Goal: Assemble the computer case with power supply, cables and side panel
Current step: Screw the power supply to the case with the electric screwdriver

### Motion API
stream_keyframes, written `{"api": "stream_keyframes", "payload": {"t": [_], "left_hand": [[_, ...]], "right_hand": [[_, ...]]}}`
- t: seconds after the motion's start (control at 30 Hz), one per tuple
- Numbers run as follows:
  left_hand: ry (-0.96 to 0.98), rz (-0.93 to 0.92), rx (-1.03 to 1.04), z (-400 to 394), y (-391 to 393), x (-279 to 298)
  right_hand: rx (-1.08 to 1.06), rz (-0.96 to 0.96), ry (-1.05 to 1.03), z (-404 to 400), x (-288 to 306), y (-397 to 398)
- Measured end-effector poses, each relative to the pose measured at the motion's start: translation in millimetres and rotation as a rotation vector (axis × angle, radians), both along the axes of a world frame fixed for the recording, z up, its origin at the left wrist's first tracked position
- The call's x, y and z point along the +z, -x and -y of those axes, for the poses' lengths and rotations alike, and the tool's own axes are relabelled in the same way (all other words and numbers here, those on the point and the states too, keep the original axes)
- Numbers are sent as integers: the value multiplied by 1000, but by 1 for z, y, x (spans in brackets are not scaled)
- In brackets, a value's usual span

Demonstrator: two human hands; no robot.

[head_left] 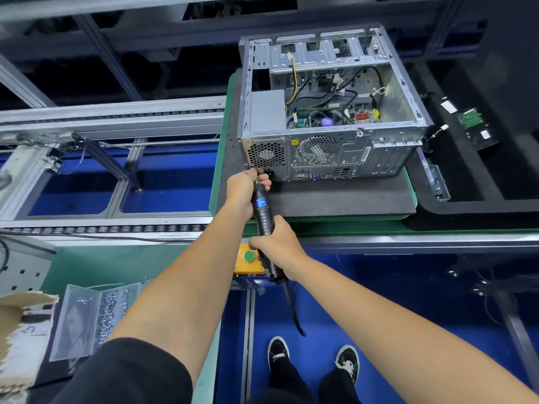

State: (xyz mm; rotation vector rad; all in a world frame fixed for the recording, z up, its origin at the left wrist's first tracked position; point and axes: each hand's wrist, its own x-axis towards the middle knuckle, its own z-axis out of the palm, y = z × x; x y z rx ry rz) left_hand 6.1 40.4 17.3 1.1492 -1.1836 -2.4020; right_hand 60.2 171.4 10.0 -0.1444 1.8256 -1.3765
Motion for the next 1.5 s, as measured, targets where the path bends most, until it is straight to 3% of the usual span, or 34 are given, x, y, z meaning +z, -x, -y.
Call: {"api": "stream_keyframes", "payload": {"t": [0.17, 0.63, 1.5], "left_hand": [[-200, -117, -12, 4, -7, -3], [-130, -125, 107, 5, -6, -7], [15, 15, 78, 10, -3, 1]], "right_hand": [[-18, 19, 31, 3, -2, -3], [-15, 95, 101, 3, -1, -2], [-94, 266, 293, 8, 3, -10]]}}
